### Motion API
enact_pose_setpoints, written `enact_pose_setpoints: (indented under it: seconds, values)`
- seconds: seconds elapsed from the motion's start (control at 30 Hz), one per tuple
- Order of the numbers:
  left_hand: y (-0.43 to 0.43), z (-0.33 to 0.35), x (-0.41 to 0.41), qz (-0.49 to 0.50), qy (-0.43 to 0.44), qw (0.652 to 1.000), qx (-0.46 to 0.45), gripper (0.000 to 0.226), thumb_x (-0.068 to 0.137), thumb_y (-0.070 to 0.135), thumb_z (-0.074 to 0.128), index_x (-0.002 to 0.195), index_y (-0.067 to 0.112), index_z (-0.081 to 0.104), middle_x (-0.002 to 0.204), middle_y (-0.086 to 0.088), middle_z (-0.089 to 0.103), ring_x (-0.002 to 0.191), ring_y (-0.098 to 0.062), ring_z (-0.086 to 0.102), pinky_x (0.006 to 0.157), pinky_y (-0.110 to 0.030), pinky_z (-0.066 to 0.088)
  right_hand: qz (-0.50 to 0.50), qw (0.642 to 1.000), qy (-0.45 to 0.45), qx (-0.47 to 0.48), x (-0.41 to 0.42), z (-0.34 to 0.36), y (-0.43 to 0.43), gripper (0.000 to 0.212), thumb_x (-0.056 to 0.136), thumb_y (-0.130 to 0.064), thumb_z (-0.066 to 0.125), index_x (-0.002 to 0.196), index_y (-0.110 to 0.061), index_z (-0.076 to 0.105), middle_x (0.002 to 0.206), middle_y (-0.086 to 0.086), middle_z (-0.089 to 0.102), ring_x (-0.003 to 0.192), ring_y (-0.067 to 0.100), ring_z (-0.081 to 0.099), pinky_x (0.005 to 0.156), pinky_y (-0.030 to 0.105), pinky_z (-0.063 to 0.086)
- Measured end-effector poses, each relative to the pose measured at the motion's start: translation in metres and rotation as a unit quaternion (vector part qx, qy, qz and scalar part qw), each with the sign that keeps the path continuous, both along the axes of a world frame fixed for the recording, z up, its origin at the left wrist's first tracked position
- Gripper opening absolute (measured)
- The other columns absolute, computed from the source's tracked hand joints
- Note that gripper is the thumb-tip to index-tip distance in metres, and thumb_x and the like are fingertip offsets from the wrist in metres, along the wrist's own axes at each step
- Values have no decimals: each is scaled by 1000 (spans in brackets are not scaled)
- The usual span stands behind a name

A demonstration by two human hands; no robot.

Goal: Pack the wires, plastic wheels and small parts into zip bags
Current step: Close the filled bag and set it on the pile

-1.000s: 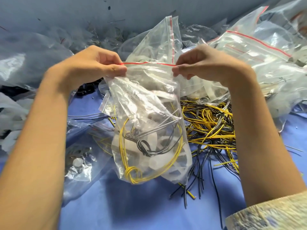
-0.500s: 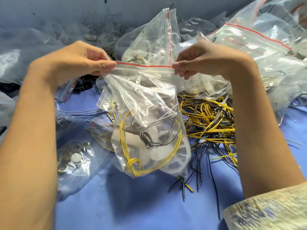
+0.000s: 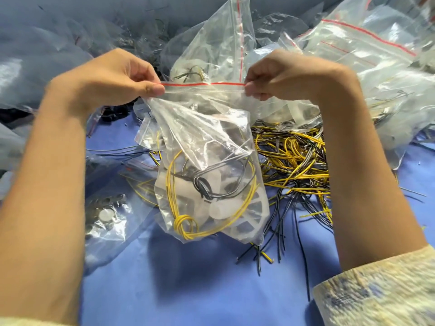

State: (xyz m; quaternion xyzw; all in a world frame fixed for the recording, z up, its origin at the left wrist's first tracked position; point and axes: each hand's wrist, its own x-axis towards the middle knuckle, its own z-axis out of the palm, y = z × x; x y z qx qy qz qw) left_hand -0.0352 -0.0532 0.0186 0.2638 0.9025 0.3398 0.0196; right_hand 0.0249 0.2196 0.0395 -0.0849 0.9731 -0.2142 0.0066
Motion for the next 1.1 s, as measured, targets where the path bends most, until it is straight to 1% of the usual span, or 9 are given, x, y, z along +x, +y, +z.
enact_pose_setpoints:
  seconds: [0.13, 0.27, 0.4, 0.53, 0.6, 0.73, 0.83, 1.0, 1.1]
  values:
    - [4, 0, 1, -7, -45, 998, 40, 13, 85, 29, 66, 79, 18, 69, 75, -7, 61, 71, -12, 51, 70, -19, 44, 5, 999, -13, -30, 0, 0, 1, 21, 91, -29, 61, 93, -10, 69, 83, 2, 69, 77, 10, 64, 76, 24, 50]
    - [8, -3, 1, -17, -65, 997, 49, 15, 86, 30, 65, 87, 16, 72, 80, -3, 65, 68, -2, 53, 61, -2, 42, 14, 999, -27, -32, 1, -1, 0, 18, 91, -26, 61, 84, -11, 69, 74, -1, 66, 57, -6, 56, 58, 7, 45]
    - [11, -4, 0, -30, -49, 997, 55, 12, 87, 25, 65, 86, 13, 70, 78, -4, 61, 72, -7, 49, 63, -7, 38, 23, 999, -24, 2, 2, -3, -3, 11, 91, -22, 61, 83, -18, 68, 70, -7, 64, 54, -7, 55, 53, 5, 41]
    - [11, -6, 1, -42, -31, 997, 63, 9, 86, 20, 66, 85, 11, 68, 63, 12, 58, 59, 3, 47, 57, -3, 34, 39, 999, -3, 15, 1, 0, -6, 8, 90, -14, 61, 86, -17, 67, 75, -2, 65, 67, 7, 58, 73, 24, 47]
    - [10, -5, 1, -48, -32, 996, 65, 9, 85, 22, 66, 83, 14, 68, 65, 11, 60, 62, 3, 47, 59, -4, 35, 43, 999, 3, 10, 1, 2, -7, 9, 90, -13, 61, 85, -18, 68, 75, -2, 66, 66, 6, 58, 75, 26, 48]
    - [10, -3, 2, -55, -45, 995, 74, 16, 84, 28, 68, 89, 14, 72, 87, -15, 66, 79, -12, 51, 76, -22, 38, 46, 999, 4, -13, 2, 0, -8, 8, 88, -23, 64, 86, -20, 71, 72, -9, 67, 58, -7, 57, 57, 7, 42]
    - [15, -3, 2, -53, -36, 994, 84, 17, 82, 31, 69, 88, 15, 72, 82, -10, 66, 73, -5, 51, 66, -10, 38, 46, 999, 3, -9, 0, -4, -9, 10, 89, -24, 64, 85, -18, 71, 71, -7, 66, 54, -8, 53, 53, 5, 37]
    - [17, -5, 0, -51, -13, 995, 80, 14, 82, 28, 71, 83, 14, 71, 62, 11, 62, 58, 2, 46, 56, -7, 34, 58, 998, 19, 6, 1, -2, -9, 8, 87, -20, 66, 88, -15, 72, 70, -9, 65, 54, -9, 53, 55, 4, 39]
    - [17, -4, 2, -67, -12, 994, 91, 16, 79, 31, 72, 83, 15, 72, 72, -3, 65, 66, -5, 49, 64, -20, 35, 48, 998, 35, 15, 0, 1, -10, 10, 85, -22, 68, 90, -16, 75, 72, -10, 68, 54, -10, 55, 56, 5, 40]
